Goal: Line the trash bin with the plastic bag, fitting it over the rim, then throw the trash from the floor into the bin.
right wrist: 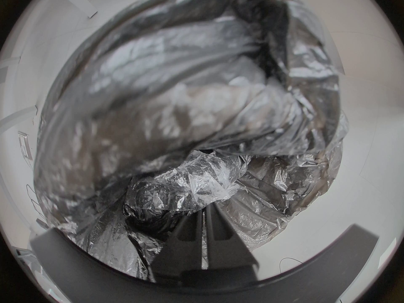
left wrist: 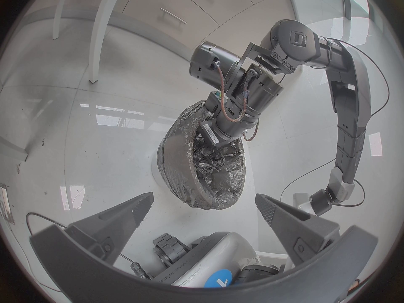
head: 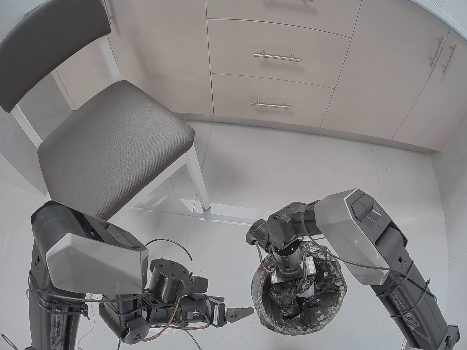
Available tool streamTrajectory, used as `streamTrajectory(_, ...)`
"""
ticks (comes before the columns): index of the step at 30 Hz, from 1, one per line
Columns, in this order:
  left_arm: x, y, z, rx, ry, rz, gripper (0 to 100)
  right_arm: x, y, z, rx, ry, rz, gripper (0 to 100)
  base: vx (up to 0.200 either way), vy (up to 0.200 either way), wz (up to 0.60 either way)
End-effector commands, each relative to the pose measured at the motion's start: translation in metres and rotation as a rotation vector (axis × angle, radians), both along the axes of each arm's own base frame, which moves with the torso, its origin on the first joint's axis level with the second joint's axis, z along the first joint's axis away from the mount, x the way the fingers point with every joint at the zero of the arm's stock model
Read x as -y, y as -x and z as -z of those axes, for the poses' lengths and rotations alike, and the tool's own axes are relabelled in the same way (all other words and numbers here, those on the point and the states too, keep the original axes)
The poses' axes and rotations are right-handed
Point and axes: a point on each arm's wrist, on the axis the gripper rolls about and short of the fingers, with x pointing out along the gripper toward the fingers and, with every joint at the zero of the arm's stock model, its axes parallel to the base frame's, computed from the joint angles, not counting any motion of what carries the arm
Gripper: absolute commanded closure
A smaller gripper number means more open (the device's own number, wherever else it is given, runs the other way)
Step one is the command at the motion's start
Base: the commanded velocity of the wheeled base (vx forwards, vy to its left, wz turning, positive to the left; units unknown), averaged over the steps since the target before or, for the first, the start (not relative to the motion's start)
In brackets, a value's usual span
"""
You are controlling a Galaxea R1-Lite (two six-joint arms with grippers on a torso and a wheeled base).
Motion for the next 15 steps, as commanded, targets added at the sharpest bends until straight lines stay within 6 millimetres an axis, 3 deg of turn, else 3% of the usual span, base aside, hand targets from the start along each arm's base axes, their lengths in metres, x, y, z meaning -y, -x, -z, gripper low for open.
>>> streamTrajectory(1, 0.0, 0.0, 0.0, -0.001, 0.0, -0.001, 0, 0.0, 0.001, 0.006, -0.01, 0.008, -0.002, 100, 0.0, 0.0, 0.0)
streamTrajectory(15, 0.0, 0.0, 0.001, -0.002, -0.001, -0.001, 0, 0.003, -0.001, 0.028, -0.019, 0.023, 0.005, 100, 0.0, 0.0, 0.0)
